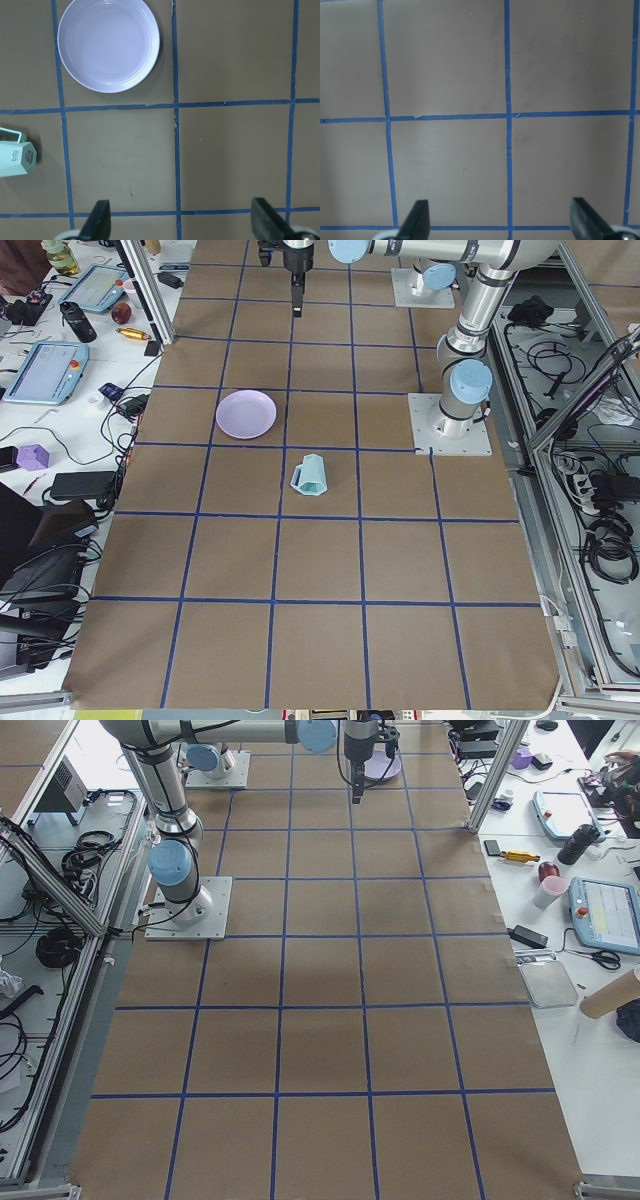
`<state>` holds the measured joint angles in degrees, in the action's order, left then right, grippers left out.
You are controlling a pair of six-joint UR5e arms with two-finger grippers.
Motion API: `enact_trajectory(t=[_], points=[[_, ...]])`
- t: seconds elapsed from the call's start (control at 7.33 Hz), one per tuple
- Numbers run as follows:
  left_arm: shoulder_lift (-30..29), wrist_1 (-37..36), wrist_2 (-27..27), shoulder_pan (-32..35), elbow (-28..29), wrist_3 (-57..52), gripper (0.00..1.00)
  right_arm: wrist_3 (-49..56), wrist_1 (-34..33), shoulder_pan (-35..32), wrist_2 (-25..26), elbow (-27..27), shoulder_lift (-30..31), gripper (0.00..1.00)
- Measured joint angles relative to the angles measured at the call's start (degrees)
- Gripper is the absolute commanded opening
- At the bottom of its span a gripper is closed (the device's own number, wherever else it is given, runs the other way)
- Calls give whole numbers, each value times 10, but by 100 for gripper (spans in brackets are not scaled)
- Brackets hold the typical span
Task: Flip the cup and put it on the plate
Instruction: 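Raise the left gripper above the white plate and start moving toward the mug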
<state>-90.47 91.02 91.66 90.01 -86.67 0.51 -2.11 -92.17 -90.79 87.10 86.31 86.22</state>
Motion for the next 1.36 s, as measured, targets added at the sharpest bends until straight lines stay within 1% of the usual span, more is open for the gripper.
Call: enact_trajectory(t=[0.27, 0.55, 0.95, 1.36], points=[[-3, -4, 1, 2, -1, 50, 100, 0, 0, 0, 1, 0, 0, 100], [-10, -8, 1, 7, -1, 70, 100, 0, 0, 0, 1, 0, 0, 100], [-14, -29, 0, 6, 0, 69, 100, 0, 0, 0, 0, 0, 0, 100], [-35, -40, -4, 4, 7, 48, 100, 0, 0, 0, 0, 0, 0, 100]])
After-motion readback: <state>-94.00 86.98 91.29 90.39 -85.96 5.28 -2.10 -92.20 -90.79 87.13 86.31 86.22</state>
